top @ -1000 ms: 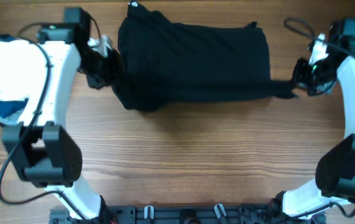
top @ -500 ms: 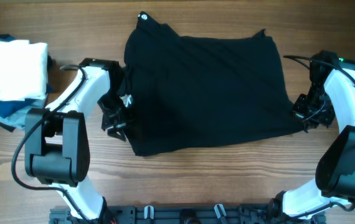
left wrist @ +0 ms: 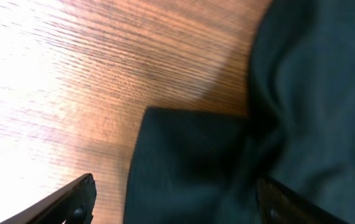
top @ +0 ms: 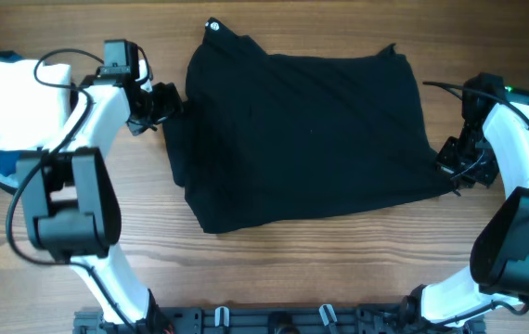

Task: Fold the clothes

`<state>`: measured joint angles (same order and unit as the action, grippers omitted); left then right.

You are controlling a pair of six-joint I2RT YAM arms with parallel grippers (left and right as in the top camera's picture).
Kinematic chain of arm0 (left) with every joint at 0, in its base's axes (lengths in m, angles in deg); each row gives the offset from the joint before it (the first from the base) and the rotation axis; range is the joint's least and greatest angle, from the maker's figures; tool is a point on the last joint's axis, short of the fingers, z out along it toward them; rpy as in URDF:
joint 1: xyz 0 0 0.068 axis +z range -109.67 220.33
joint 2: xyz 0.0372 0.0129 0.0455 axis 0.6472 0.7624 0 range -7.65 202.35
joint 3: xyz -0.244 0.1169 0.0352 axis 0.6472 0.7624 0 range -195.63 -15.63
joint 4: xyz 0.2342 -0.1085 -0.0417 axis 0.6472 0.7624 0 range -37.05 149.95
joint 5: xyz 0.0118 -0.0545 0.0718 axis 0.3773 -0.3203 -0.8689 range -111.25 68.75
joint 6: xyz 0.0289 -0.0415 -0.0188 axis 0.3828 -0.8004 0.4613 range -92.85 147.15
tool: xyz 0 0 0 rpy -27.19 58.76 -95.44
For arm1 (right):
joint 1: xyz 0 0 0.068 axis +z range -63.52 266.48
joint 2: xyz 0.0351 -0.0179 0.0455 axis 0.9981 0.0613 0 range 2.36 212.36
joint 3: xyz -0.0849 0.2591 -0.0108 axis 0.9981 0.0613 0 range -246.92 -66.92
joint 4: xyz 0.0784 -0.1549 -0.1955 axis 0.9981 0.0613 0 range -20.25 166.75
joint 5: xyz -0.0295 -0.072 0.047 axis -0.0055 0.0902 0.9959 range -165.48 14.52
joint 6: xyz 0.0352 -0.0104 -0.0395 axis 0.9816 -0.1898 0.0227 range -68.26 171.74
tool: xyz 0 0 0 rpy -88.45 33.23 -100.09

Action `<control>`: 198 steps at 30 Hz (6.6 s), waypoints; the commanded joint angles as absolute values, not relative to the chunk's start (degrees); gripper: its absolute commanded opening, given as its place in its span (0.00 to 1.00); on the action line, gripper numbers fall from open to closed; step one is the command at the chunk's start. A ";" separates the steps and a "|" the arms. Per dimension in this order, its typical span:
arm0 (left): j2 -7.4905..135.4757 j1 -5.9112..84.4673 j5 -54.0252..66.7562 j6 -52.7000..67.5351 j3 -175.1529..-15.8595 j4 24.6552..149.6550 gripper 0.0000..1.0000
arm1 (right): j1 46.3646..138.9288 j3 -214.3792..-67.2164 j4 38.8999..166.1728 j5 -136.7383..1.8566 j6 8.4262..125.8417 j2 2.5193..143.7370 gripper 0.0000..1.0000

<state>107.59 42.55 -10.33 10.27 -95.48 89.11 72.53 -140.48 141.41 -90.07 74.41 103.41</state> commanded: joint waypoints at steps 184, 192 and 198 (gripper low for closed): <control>71.98 35.90 -0.45 -10.04 -57.63 77.07 0.42 | 77.25 -125.22 94.72 -72.11 67.07 101.82 0.54; 71.98 27.99 -1.02 -7.54 -57.63 80.24 0.73 | 77.29 -122.43 93.04 -69.03 67.13 107.52 0.09; 72.29 23.88 -9.37 -7.54 -57.63 80.85 0.72 | 77.23 -122.45 106.15 -83.25 77.19 107.48 0.04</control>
<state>71.63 25.21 -5.87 -8.48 -57.37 80.70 77.42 -124.48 102.53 -73.90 72.55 105.57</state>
